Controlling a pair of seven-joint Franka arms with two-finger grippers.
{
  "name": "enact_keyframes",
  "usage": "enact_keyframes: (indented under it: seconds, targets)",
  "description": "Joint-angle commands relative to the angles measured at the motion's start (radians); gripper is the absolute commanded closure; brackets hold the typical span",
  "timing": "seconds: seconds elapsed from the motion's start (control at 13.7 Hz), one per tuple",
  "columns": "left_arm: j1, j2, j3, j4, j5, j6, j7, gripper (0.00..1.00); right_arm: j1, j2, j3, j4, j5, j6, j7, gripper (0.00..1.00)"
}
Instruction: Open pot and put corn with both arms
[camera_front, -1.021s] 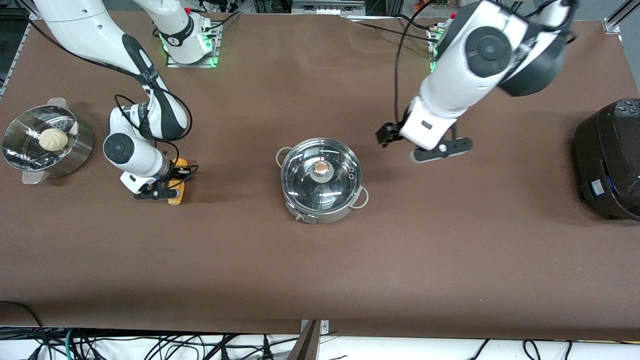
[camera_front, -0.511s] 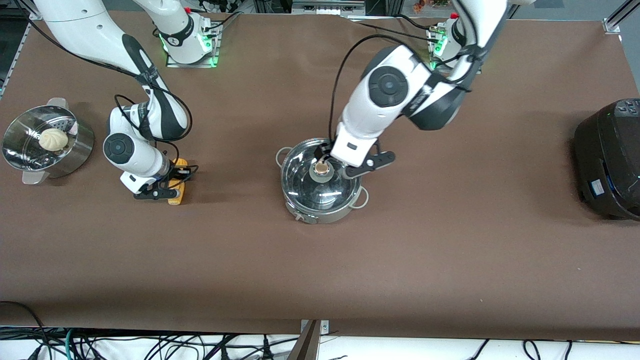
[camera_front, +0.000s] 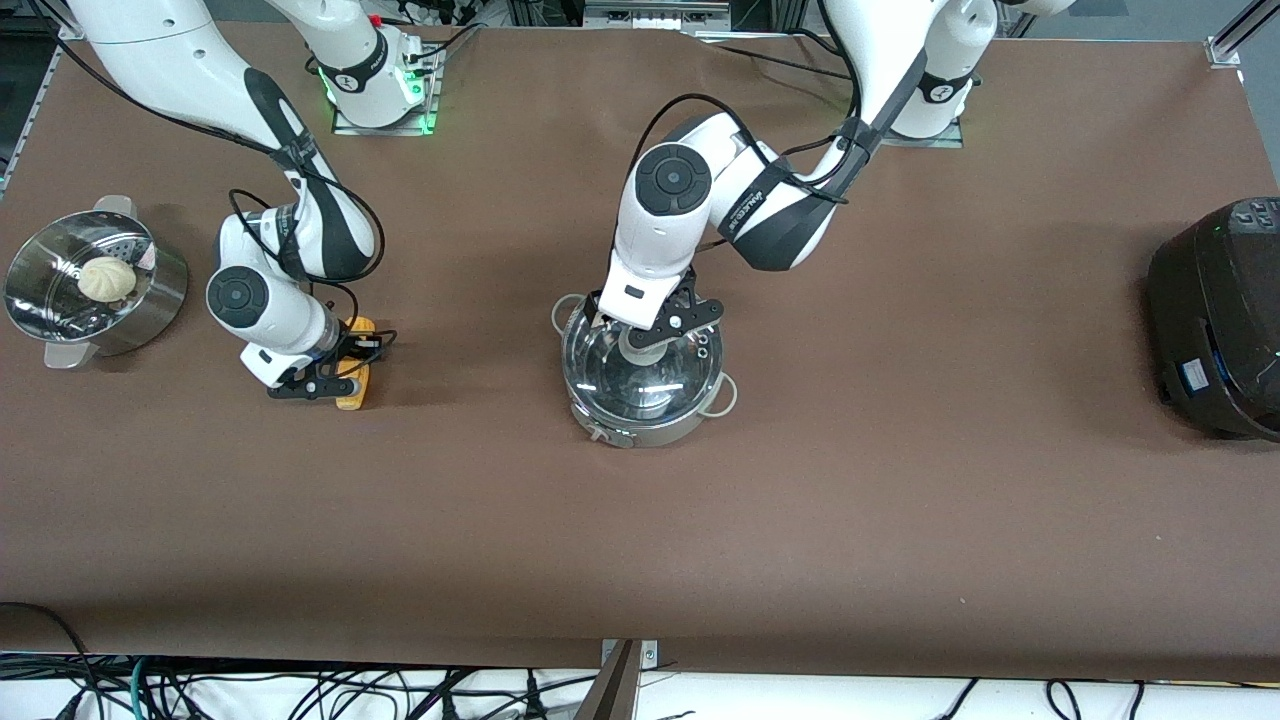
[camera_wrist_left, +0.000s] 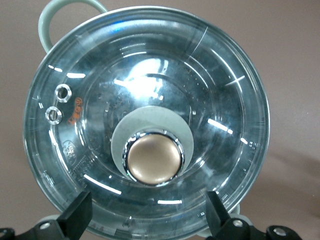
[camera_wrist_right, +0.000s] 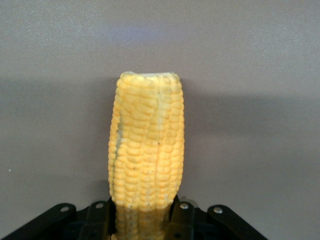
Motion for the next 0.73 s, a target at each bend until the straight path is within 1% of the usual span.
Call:
enact_keyframes:
  seconds: [0.0,0.15,0.51,0.66]
  targets:
    - [-0.01,0.022,0.029,0.058,0.034,-0.013,-0.013,0.0,0.001,-0.006,0.002,0.0,-0.017,-0.001,-0.001,1.0]
    - [-0.01,0.037,0.032,0.081,0.058,-0.013,-0.001,0.0,0.001,-0.006,0.002,0.0,-0.017,-0.001,-0.001,1.0]
    - [-0.015,0.049,0.034,0.079,0.058,0.004,0.002,0.03,0.001,-0.006,0.002,0.0,-0.017,-0.001,-0.001,1.0]
    - [-0.015,0.054,0.034,0.079,0.058,0.004,0.007,0.11,0.001,-0.006,0.002,0.0,-0.017,-0.001,-0.001,1.0]
